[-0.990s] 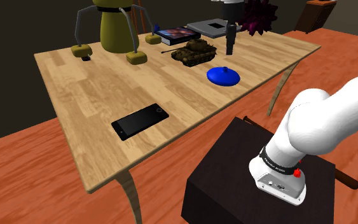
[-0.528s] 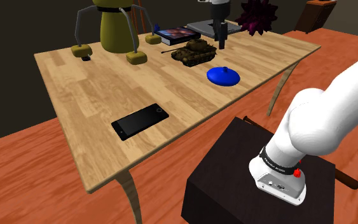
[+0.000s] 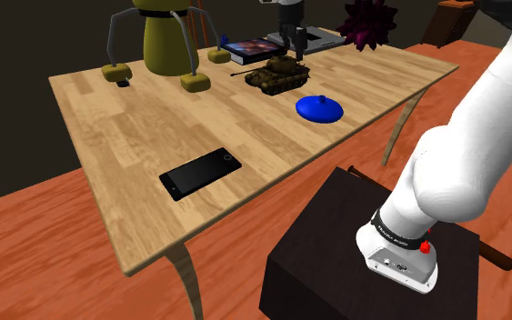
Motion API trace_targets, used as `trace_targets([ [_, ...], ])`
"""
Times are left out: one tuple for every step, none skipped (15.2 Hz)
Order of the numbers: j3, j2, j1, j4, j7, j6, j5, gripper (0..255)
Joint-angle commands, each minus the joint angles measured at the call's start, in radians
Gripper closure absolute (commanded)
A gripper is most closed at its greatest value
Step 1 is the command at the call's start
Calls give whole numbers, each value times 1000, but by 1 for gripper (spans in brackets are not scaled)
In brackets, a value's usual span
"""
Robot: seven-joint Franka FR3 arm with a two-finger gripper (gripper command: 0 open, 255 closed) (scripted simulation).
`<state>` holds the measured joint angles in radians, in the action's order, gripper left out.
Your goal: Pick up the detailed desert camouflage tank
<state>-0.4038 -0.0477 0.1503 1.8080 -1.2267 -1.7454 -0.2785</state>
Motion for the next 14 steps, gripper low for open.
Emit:
trace_targets([
  [-3, 77, 2, -68, -85, -27, 12, 0],
  [-3, 112, 1, -102, -125, -38, 17, 0],
  [-2, 147, -2, -137, -165, -47, 24, 0],
  [0, 181, -5, -172, -204, -56, 30, 0],
  [3, 215, -8, -208, -242, -63, 36, 0],
  [5, 223, -9, -217, -251, -65, 38, 0],
  [6, 223, -9, -203, -247, -78, 37, 0],
  [6, 222, -9, -190, -244, -91, 36, 0],
  [6, 223, -9, -177, -240, -104, 35, 0],
  [6, 223, -9, -164, -237, -116, 34, 0],
  [6, 224, -9, -151, -234, -129, 33, 0],
  [6, 224, -10, -139, -231, -142, 33, 0],
  [6, 226, -10, -121, -226, -161, 32, 0],
  [6, 226, -10, -120, -226, -161, 32, 0],
])
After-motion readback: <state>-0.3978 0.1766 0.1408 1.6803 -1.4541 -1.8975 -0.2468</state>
